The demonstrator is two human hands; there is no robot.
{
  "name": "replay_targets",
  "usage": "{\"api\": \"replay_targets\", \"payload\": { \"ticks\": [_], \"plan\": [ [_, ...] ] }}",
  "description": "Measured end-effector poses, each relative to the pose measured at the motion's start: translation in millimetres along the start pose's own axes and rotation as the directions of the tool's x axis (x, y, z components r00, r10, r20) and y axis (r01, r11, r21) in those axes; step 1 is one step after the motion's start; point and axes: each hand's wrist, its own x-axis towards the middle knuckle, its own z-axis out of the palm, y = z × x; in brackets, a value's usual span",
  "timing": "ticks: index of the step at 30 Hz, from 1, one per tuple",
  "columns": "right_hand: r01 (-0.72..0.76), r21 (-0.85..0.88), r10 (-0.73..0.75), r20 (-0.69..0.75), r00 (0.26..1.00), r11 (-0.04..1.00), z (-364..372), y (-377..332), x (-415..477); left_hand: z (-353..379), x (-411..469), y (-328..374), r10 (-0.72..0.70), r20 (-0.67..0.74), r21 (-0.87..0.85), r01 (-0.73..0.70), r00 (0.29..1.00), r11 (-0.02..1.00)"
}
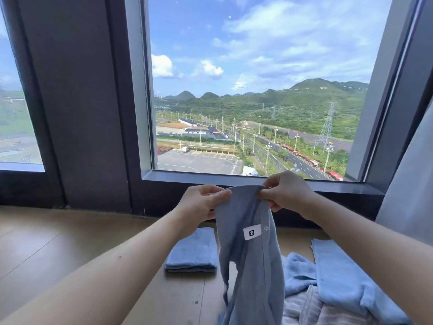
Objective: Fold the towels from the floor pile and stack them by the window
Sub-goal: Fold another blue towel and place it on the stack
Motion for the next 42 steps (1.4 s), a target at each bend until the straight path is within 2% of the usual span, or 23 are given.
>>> {"api": "replay_targets", "payload": {
  "ticks": [4, 7, 9, 12, 13, 16, 18, 22, 26, 31, 39, 42],
  "plan": [
    [-0.026, 0.17, 0.012, 0.083, 0.997, 0.985, -4.7, -7.3, 1.1, -2.7, 3.8, 9.6, -0.009, -0.011, 0.05, 0.01, 1.0, 0.999],
    [-0.019, 0.218, -0.022, 0.183, 0.983, 0.976, -6.5, -11.3, 2.4, -10.3, 8.3, 20.5, 0.0, -0.02, 0.112, 0.002, 1.0, 0.994],
    [0.012, 0.235, -0.066, 0.222, 0.973, 0.972, -5.9, -13.5, 2.6, -12.7, 9.9, 28.3, 0.016, -0.032, 0.108, -0.013, 0.999, 0.994],
    [0.114, 0.166, -0.161, 0.306, 0.938, 0.979, -3.9, -16.0, -0.1, -10.7, 10.7, 35.2, 0.038, -0.076, 0.086, -0.032, 0.996, 0.996],
    [0.15, 0.139, -0.186, 0.302, 0.935, 0.979, -2.1, -15.3, -0.5, -9.2, 10.3, 34.9, 0.04, -0.089, 0.069, -0.034, 0.995, 0.997],
    [0.264, 0.028, -0.266, 0.103, 0.958, 0.964, 3.8, -11.8, -0.2, -2.8, 6.5, 27.1, 0.032, -0.097, 0.051, -0.027, 0.995, 0.998],
    [0.32, -0.027, -0.319, 0.046, 0.947, 0.947, 6.8, -10.3, -1.7, 0.8, 3.4, 19.4, 0.034, -0.095, 0.049, -0.03, 0.995, 0.998],
    [0.385, -0.107, -0.382, 0.048, 0.923, 0.917, 11.3, -8.1, -6.6, 5.9, -0.3, 11.6, 0.047, -0.108, 0.049, -0.042, 0.993, 0.998],
    [0.345, 0.012, -0.345, 0.037, 0.938, 0.939, 12.9, -8.4, -9.9, 9.7, -1.1, 11.9, 0.05, -0.106, 0.05, -0.045, 0.993, 0.998],
    [0.337, 0.065, -0.34, 0.044, 0.939, 0.939, 15.7, -11.8, -11.1, 14.7, -4.9, 13.8, 0.054, -0.096, -0.032, -0.057, 0.994, 0.998],
    [0.336, 0.02, -0.336, 0.021, 0.942, 0.942, 15.1, -11.7, -13.8, 21.2, -5.6, 15.4, 0.015, -0.165, -0.182, -0.046, 0.986, 0.982],
    [0.338, 0.003, -0.338, 0.001, 0.941, 0.941, 15.9, -12.4, -12.9, 23.3, -5.4, 15.5, 0.018, -0.146, -0.245, -0.054, 0.989, 0.968]
  ]
}}
